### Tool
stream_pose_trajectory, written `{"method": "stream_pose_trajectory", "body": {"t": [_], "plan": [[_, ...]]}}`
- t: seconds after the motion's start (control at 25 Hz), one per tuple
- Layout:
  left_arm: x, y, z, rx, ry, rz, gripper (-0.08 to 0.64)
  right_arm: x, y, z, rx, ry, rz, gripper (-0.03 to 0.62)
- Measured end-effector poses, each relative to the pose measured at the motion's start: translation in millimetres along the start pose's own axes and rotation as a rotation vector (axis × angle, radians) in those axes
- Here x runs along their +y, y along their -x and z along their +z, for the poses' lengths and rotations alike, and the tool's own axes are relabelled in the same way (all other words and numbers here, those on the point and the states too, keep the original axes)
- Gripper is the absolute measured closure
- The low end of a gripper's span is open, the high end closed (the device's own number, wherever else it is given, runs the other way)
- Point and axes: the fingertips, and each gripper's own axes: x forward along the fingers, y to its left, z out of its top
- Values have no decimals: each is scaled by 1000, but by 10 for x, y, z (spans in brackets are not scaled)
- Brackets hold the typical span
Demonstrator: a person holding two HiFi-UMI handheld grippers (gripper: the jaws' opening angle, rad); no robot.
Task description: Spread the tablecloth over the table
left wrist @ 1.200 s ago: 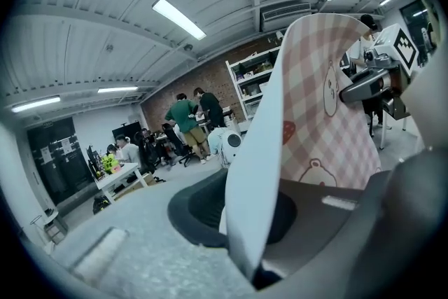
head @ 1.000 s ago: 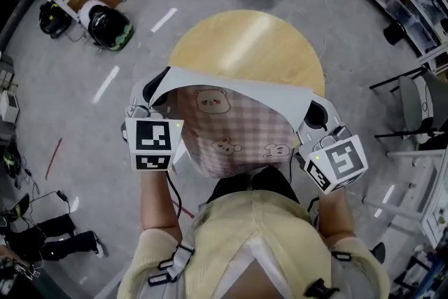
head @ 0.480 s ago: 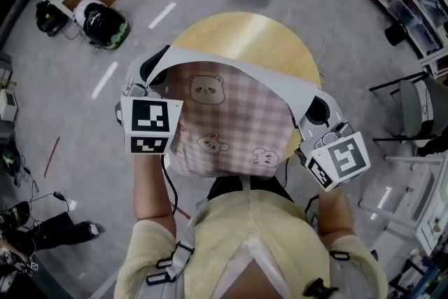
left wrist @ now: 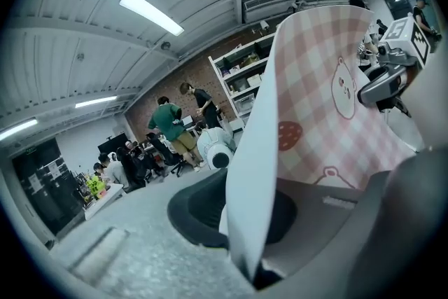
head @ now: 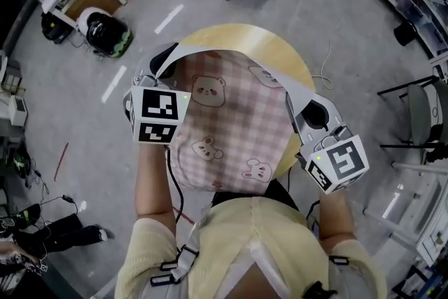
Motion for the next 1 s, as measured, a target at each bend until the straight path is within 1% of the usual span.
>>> {"method": "stream_pose_trajectory", "body": {"t": [0.28, 0.56, 0.8, 1.0], "plan": [[-221, -642, 203, 26, -52, -43, 549, -560, -98, -188, 20, -23, -45, 578], [-543, -1235, 233, 82, -115, -114, 549, -1000, -134, -495, 51, -58, -78, 577], [-822, -1682, 298, 106, -164, -170, 549, -1392, -139, -725, 69, -95, -121, 577], [-1077, -2075, 289, 141, -246, -218, 548, -1710, -158, -972, 99, -123, -158, 577]]}}
